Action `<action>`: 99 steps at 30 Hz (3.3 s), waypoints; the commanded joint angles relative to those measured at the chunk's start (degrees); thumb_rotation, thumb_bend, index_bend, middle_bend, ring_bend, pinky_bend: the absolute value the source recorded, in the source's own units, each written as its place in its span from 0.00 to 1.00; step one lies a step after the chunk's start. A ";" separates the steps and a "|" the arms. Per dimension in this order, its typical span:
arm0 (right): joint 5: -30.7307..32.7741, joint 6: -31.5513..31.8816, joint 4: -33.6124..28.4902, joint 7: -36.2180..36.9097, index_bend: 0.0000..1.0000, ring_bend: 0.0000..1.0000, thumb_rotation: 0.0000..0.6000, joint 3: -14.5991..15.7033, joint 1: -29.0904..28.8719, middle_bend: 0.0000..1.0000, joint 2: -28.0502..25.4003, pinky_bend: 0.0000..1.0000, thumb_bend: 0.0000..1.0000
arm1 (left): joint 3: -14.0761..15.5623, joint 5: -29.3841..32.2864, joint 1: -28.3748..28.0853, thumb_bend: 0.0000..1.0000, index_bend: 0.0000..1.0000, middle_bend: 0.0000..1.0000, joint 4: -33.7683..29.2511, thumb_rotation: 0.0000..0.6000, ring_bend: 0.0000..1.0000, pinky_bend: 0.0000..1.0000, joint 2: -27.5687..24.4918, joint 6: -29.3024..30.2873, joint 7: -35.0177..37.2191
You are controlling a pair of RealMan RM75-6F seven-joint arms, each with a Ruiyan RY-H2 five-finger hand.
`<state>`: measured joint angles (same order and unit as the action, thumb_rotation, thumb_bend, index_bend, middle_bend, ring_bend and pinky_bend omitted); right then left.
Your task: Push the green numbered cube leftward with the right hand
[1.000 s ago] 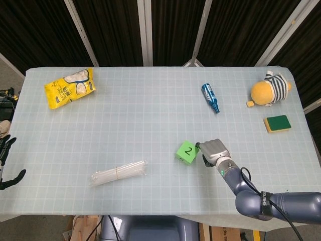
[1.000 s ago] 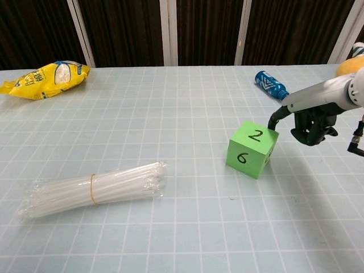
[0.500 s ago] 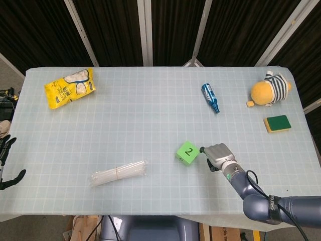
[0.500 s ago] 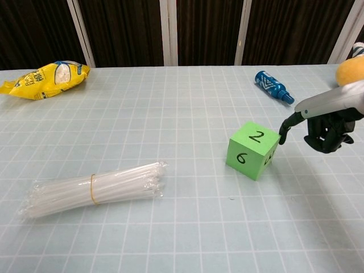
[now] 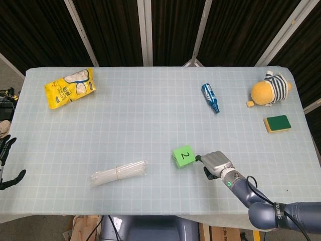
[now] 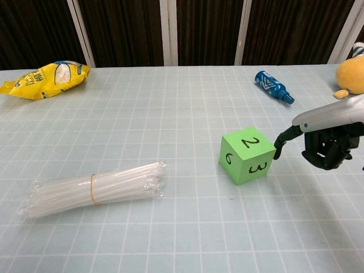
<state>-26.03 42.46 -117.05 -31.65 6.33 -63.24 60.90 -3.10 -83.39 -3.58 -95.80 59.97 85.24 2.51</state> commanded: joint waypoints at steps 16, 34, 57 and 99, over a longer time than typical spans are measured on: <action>-2.26 -2.84 -1.83 3.54 0.23 0.79 1.00 0.02 -2.46 0.82 2.18 0.65 0.78 | -0.03 -0.06 0.13 0.34 0.03 0.00 0.06 1.00 0.00 0.00 -0.23 0.18 0.64; 3.03 -4.66 0.70 7.02 0.23 0.79 1.00 -1.37 -8.53 0.82 6.86 0.65 0.78 | -0.18 -0.08 0.26 0.34 0.03 0.00 0.37 1.00 0.00 0.00 -0.77 0.34 2.35; 2.14 -9.19 8.12 17.17 0.20 0.79 1.00 -4.50 -9.54 0.82 12.72 0.65 0.78 | -0.34 0.25 0.16 0.34 0.03 0.00 0.64 1.00 0.00 0.00 -1.09 -0.04 3.38; -38.26 40.84 8.24 34.19 0.11 0.15 1.00 3.37 38.89 0.18 -8.29 0.11 0.33 | 0.02 0.02 0.36 0.34 0.03 0.00 -0.46 1.00 0.00 0.00 0.47 0.59 -1.63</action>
<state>-53.77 70.07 -115.39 -1.77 8.57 -36.44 48.40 -3.12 -83.30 -3.19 -96.22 60.30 85.81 1.08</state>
